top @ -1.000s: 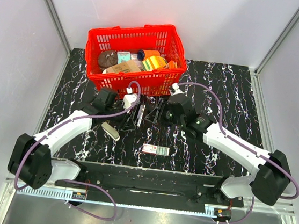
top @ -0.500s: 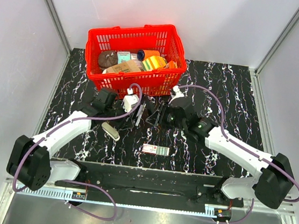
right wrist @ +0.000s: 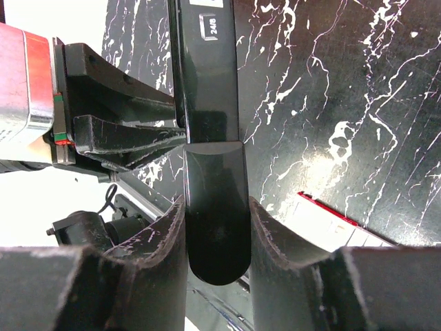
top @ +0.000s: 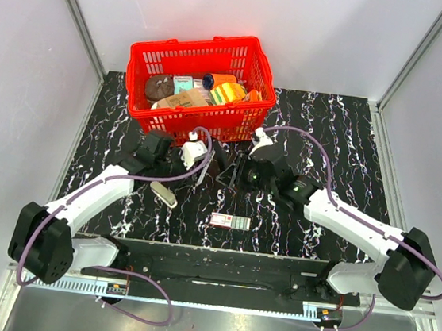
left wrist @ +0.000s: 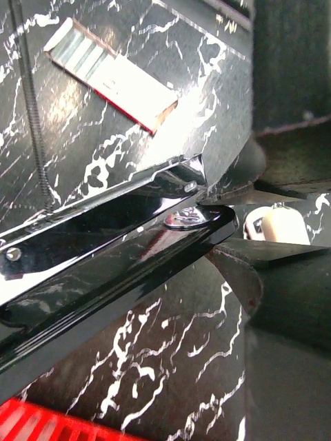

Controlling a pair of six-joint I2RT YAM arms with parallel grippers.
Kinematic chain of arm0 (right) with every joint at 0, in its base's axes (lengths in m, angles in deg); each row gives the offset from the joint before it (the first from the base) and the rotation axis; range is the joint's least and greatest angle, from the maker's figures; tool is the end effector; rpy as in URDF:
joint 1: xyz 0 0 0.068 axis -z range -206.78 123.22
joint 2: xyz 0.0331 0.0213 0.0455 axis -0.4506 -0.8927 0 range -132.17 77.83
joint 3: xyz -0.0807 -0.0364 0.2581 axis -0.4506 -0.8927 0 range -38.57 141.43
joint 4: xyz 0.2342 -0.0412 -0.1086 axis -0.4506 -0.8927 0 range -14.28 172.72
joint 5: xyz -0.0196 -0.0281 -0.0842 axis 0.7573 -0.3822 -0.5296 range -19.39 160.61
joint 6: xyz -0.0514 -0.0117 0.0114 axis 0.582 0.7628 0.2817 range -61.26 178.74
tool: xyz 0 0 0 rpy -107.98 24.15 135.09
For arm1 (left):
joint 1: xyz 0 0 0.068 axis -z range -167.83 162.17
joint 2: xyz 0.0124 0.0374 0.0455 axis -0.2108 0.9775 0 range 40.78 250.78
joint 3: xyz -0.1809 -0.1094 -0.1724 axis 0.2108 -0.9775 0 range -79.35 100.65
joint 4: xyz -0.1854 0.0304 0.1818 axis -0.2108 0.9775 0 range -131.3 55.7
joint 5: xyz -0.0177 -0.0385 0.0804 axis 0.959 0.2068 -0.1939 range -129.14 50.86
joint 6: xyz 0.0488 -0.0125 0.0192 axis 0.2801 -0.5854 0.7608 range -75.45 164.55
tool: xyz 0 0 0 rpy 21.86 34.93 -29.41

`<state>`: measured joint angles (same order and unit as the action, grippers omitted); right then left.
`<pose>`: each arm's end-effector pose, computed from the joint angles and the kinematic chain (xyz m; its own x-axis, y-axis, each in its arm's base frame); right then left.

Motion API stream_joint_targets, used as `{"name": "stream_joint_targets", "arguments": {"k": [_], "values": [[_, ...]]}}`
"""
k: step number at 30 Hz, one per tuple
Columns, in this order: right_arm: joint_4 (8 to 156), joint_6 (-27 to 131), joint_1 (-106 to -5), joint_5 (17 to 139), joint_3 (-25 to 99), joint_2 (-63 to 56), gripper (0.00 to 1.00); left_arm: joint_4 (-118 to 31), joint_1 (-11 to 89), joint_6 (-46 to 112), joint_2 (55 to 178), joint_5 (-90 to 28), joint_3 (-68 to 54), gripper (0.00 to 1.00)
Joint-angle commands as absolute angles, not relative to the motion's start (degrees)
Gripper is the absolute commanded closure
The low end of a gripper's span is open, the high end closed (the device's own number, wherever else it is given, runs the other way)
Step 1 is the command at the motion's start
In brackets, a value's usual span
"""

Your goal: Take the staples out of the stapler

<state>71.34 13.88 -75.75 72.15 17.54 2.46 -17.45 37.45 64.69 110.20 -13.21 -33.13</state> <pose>0.1954 0.2258 0.2889 -0.7798 0.1780 -0.6002 -0.3093 0.7240 0.6166 0.2178 -0.1201 0.2417 -0.3964 0.5296 -0.7499 0.8414 0.5364 -0.0660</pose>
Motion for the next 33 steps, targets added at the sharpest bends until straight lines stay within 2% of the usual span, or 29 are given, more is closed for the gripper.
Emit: {"name": "stream_joint_targets", "arguments": {"k": [1, 8, 18, 33], "values": [[68.0, 19.1, -74.3, 66.1, 16.4, 3.5, 1.0, -23.8, 38.4, 73.3, 106.9, -21.6, -34.2, 1.0], [69.6, 21.3, -71.9, 67.4, 13.5, 3.0, 1.0, -28.9, 40.6, 80.1, 109.3, -31.8, -36.2, 1.0], [71.0, 22.9, -68.6, 69.1, 10.6, 3.4, 1.0, -34.3, 43.2, 85.5, 111.8, -37.4, -38.7, 1.0], [72.2, 25.5, -66.0, 68.8, 8.2, 3.8, 1.0, -45.9, 52.7, 98.1, 116.4, -47.0, -45.2, 1.0]]}}
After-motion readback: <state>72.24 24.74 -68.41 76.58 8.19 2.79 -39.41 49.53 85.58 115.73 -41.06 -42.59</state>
